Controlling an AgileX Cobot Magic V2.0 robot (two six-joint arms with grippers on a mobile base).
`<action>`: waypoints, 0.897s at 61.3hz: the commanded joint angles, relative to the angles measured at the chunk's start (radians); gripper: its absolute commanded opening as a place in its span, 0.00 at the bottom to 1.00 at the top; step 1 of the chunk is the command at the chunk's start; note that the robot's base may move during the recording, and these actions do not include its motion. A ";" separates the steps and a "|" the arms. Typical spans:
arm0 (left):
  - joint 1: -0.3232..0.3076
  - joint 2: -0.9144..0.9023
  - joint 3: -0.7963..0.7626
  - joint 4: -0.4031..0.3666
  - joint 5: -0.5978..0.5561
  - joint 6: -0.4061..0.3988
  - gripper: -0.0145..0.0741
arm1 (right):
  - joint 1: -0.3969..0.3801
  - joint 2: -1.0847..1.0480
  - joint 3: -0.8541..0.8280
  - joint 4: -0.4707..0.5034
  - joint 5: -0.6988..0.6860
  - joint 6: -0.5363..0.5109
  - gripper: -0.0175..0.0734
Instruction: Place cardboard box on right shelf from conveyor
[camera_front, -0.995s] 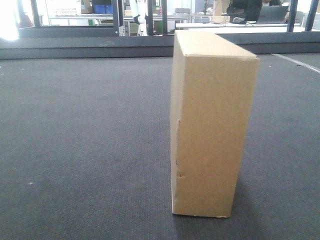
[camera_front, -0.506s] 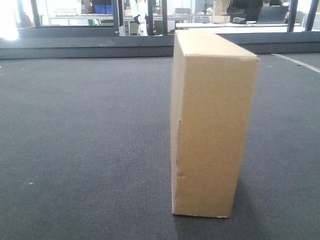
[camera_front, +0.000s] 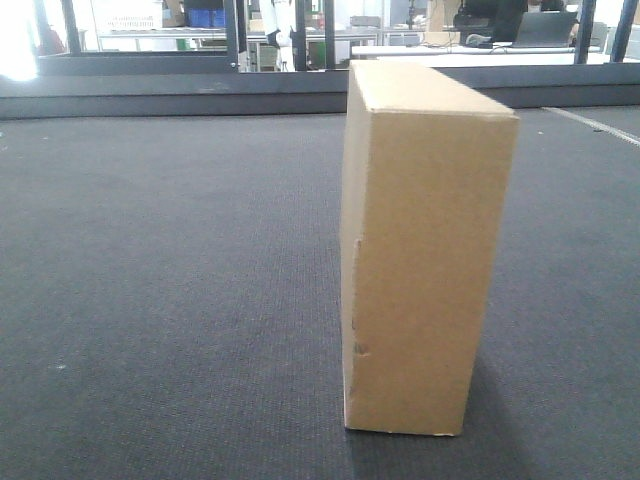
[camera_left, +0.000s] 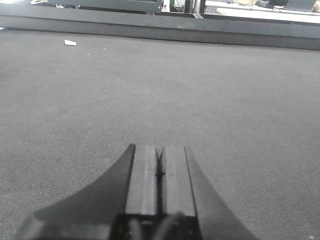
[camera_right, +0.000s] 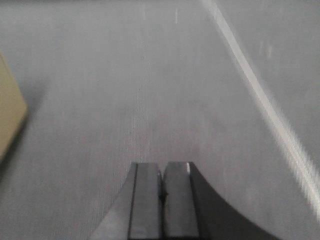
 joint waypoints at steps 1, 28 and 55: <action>0.002 -0.008 0.010 0.001 -0.085 -0.005 0.03 | -0.004 0.107 -0.081 0.011 0.026 -0.001 0.24; 0.002 -0.008 0.010 0.001 -0.085 -0.005 0.03 | 0.007 0.480 -0.239 0.008 -0.004 0.072 0.33; 0.002 -0.008 0.010 0.001 -0.085 -0.005 0.03 | 0.255 0.690 -0.527 -0.070 -0.007 0.428 0.89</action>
